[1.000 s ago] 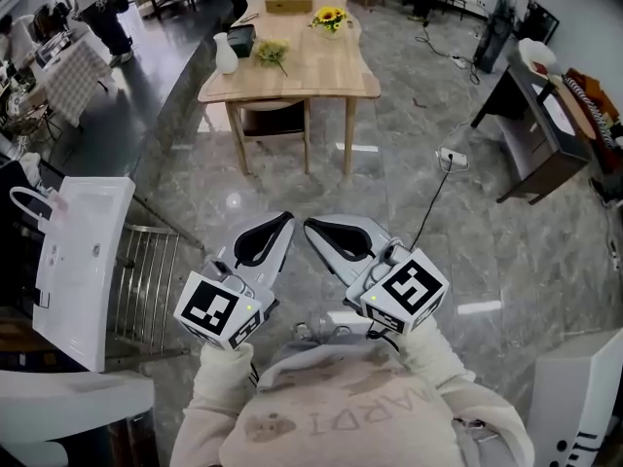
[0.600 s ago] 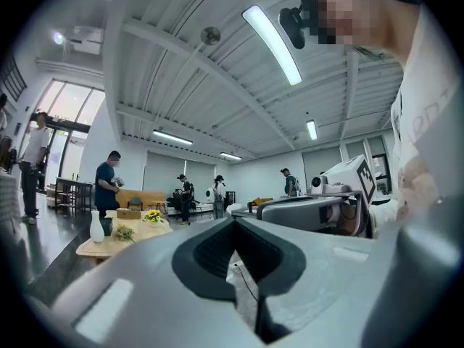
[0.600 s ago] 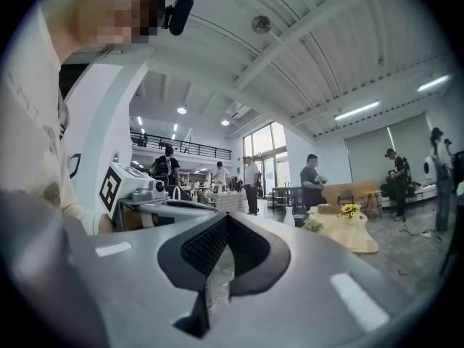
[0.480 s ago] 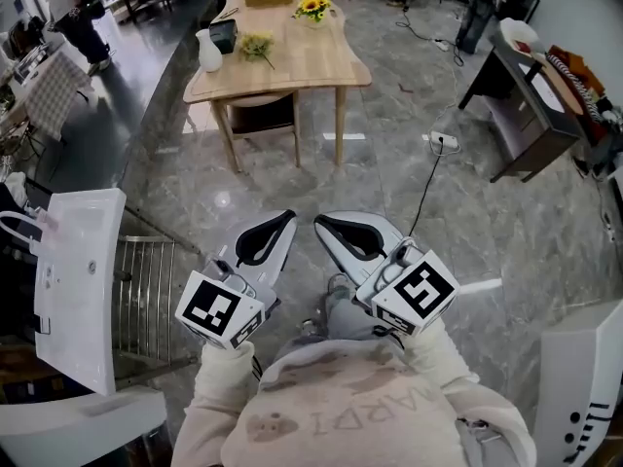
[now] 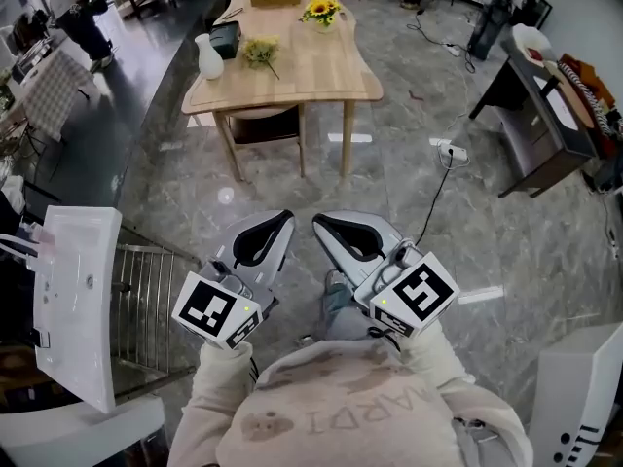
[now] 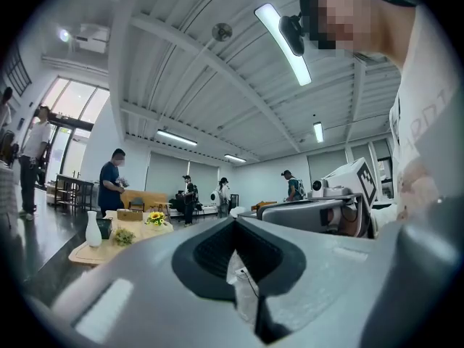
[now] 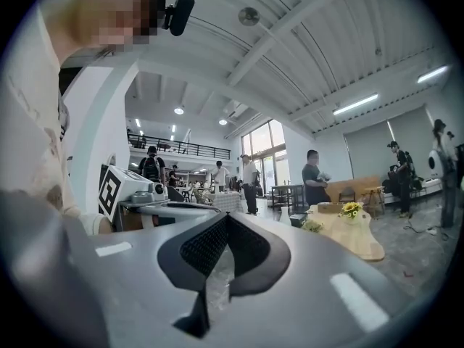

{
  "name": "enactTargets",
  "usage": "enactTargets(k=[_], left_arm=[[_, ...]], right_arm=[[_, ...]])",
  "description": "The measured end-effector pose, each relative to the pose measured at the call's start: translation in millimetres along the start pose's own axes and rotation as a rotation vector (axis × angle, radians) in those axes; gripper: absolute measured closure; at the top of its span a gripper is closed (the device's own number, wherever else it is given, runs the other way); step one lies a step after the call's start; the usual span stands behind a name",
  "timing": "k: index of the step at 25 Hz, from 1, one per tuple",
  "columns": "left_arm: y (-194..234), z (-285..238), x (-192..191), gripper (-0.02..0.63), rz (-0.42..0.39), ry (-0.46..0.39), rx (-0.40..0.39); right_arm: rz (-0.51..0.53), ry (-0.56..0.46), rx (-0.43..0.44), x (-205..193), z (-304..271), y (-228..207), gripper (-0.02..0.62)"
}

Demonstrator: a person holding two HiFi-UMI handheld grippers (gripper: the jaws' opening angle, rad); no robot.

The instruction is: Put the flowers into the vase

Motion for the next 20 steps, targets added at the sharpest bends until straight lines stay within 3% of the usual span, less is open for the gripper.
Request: enactTargets(k=[13,20], left_arm=[[77,-130,-6,0.606,-0.060,-0.003,0.084],[104,-173,-25,0.606,-0.072,0.013,0.111]], right_arm=[[-0.018,-0.008,0.100,8,-61,-152,0.568],[-0.038,-0.010,0.136,-3,-83,-206,0.568]])
Point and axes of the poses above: the fingertips, and each gripper's own axes: z backward along the fingers, y to its left, x out of its top, the point moved 9 cm from there along z, backward along the fingers, and after that the axes turned 14 degrees about -y, right-handed, at the moved point
